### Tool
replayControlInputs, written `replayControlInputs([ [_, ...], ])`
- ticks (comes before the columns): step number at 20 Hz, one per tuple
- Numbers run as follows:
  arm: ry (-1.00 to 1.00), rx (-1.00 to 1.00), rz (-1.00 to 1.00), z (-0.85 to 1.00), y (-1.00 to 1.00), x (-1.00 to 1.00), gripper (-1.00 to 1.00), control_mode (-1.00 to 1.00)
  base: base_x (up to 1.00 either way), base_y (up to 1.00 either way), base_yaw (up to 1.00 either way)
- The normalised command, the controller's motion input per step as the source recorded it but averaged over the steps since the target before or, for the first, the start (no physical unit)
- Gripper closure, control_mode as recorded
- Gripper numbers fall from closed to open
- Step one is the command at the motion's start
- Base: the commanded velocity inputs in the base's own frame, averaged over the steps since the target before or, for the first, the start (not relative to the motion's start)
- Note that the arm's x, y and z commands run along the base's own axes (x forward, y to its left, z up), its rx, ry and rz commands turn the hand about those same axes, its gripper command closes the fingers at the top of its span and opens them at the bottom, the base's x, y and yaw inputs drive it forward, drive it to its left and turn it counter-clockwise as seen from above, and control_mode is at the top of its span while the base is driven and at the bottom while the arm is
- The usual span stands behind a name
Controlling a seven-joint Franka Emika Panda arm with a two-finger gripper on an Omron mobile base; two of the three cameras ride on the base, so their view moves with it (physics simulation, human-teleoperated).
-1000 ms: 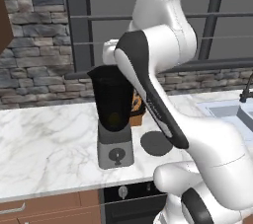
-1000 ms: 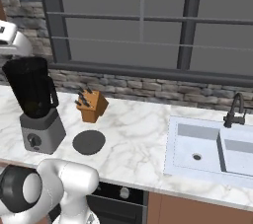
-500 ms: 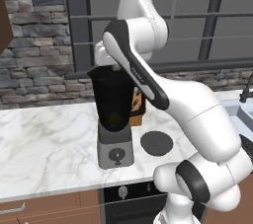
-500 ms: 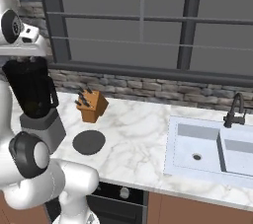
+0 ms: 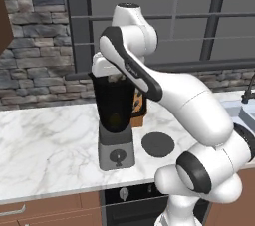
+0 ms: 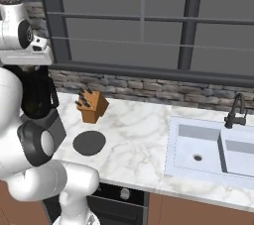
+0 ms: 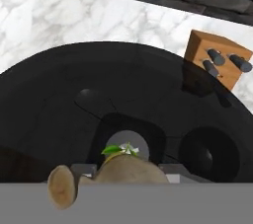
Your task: Grab the garlic and lemon from the fridge, place them in the blender, close the lid, and turn on the blender to create a marinade.
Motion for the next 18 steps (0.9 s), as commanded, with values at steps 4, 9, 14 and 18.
replayControlInputs([
  [4, 0.09, -0.01, 0.08, -0.61, 0.28, 0.02, 1.00, -1.00, 0.00, 0.00, 0.00],
  [9, 0.06, -0.03, 0.06, -0.56, 0.31, -0.01, -1.00, -1.00, 0.00, 0.00, 0.00],
  [14, 0.00, -0.01, 0.03, -0.17, 0.19, -0.04, -1.00, -1.00, 0.00, 0.00, 0.00],
  [18, -0.06, 0.00, 0.01, 0.00, 0.01, -0.14, -1.00, -1.00, 0.00, 0.00, 0.00],
])
